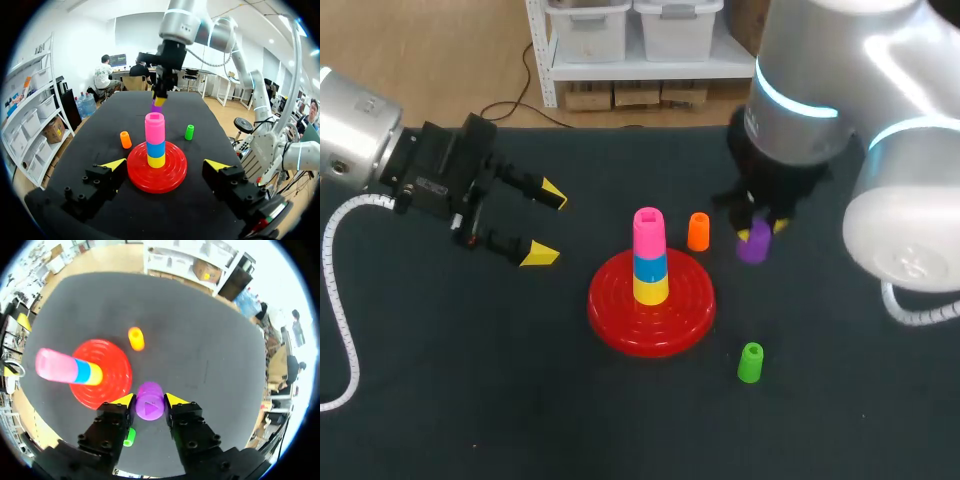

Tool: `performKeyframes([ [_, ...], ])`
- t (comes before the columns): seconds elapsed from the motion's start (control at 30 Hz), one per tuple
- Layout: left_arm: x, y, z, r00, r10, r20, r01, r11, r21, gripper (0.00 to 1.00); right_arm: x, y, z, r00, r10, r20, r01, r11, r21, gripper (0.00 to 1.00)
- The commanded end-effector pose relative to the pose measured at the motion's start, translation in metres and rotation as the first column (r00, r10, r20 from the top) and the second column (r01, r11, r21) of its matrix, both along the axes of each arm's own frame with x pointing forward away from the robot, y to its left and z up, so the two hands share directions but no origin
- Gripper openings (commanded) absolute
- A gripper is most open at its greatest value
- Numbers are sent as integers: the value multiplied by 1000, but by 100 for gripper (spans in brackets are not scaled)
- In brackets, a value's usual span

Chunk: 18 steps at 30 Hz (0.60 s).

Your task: Pick up and stack the cylinders on the red base in this order: pink,purple,orange,green

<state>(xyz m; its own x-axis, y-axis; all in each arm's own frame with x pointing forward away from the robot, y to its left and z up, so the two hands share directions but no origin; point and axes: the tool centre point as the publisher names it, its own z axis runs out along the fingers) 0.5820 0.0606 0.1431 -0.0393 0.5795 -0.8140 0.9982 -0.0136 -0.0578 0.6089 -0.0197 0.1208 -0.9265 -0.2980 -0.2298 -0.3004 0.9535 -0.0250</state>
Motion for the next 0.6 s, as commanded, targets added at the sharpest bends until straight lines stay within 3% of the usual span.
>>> performKeyframes([
  [0.03, 0, 1, -1, 1000, 0, 3, 0, 1000, -3, 100, 8, 8, 25, 999, 34, 24, -34, 999, -14, 0],
  [0.3, 0, 1, -1, 1000, 0, 3, 0, 1000, -3, 100, 27, 36, 69, 986, 139, 89, -138, 990, -18, 0],
  [0.6, 0, 1, -1, 1000, 0, 3, 0, 1000, -3, 100, 26, 63, 99, 963, 243, 114, -245, 969, 9, 0],
])
